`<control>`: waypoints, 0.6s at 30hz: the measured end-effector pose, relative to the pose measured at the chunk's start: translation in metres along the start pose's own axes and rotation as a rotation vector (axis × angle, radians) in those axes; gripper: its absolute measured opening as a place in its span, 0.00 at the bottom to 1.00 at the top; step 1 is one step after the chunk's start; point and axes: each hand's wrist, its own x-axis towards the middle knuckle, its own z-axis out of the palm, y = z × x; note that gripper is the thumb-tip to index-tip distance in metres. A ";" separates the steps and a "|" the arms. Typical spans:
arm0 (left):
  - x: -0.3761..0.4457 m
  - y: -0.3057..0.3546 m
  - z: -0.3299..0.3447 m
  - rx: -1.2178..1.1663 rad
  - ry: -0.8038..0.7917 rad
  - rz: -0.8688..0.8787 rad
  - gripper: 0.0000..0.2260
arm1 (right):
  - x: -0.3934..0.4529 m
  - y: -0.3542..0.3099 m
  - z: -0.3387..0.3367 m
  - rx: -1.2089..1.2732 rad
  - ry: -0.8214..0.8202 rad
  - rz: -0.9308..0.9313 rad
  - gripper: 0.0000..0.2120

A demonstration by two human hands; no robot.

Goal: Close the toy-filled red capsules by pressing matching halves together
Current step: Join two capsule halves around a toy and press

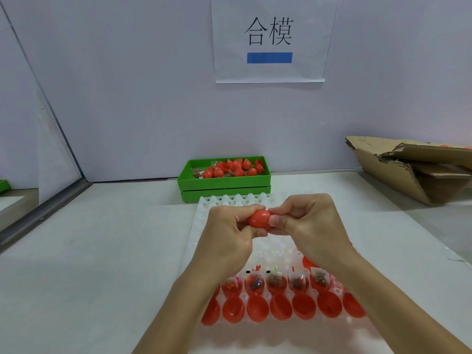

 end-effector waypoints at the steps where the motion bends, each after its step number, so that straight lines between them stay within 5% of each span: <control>1: 0.000 0.000 0.000 0.003 -0.007 0.003 0.17 | 0.000 0.000 0.000 -0.019 -0.004 -0.008 0.06; 10: -0.003 0.006 0.002 0.119 0.117 0.073 0.10 | -0.010 -0.009 0.006 -0.125 -0.134 -0.105 0.07; 18: -0.004 0.008 0.009 0.311 0.102 0.242 0.09 | -0.008 -0.003 0.013 -0.140 -0.085 -0.035 0.08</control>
